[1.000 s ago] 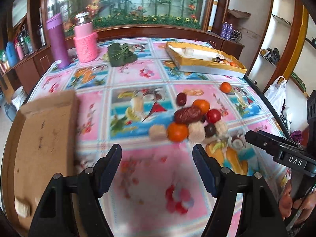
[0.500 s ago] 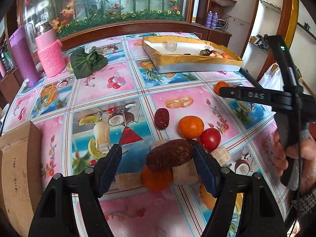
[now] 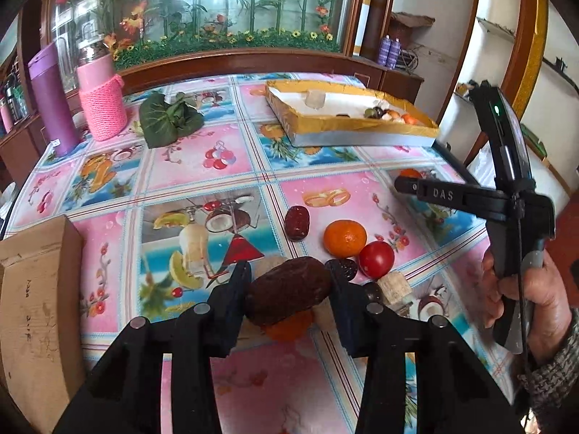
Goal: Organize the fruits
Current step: 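Carry the date and tangerine into the cardboard box and open both tools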
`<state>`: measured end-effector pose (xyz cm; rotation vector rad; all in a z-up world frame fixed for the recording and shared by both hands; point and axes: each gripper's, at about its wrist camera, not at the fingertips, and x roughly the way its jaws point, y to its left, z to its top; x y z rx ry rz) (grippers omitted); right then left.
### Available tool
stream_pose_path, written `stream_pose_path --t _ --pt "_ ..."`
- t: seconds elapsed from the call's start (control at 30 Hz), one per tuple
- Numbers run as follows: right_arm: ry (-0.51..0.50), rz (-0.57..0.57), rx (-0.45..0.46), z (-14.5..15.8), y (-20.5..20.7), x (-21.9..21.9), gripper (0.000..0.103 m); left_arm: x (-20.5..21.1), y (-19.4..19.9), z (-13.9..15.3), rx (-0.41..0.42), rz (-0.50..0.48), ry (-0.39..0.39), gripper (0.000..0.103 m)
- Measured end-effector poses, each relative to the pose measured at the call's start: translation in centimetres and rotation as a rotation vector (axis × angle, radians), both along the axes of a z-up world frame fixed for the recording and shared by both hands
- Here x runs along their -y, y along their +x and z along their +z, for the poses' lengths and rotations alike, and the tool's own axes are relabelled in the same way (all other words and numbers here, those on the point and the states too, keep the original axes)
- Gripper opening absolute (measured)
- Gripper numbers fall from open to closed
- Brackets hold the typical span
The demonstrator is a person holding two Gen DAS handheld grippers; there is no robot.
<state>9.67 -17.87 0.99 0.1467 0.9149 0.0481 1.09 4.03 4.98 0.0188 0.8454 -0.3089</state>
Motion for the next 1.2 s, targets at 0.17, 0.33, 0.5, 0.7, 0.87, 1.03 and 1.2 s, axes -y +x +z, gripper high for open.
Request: stream_pose_path --t 0.17,0.33,0.5,0.7,0.87,1.03,1.2 --pt "0.033 0.017 0.022 1.9 -2.8 -0.6 0.033 -2.9 -2.3 2.3 0.025 0.029 -0.062 0.041" --pt "0.058 0.087 0.056 4.7 -6.1 -3.8 0.033 -8.1 -5.4 3.9 0.069 0.101 -0.075 0.042" --pt "0.078 0.216 0.085 7.4 -9.3 -10.0 0.033 -16.5 -7.8 4.3 0.084 0.254 -0.036 0.042" --pt "0.13 0.417 0.071 8.3 -12.1 -20.7 0.034 -26.3 -8.9 2.2 -0.003 0.455 -0.018 0.042" --pt "0.136 0.562 0.014 6.5 -13.3 -29.4 0.034 -29.7 -9.2 0.4 -0.06 0.515 -0.016 0.042" --pt "0.102 0.632 -0.04 3.8 -13.8 -35.4 0.034 -31.1 -8.7 -1.2 -0.111 0.538 -0.029 0.042" --pt "0.071 0.648 -0.08 1.8 -13.3 -37.9 0.034 -31.4 -8.4 -1.8 -0.122 0.531 -0.05 0.042"
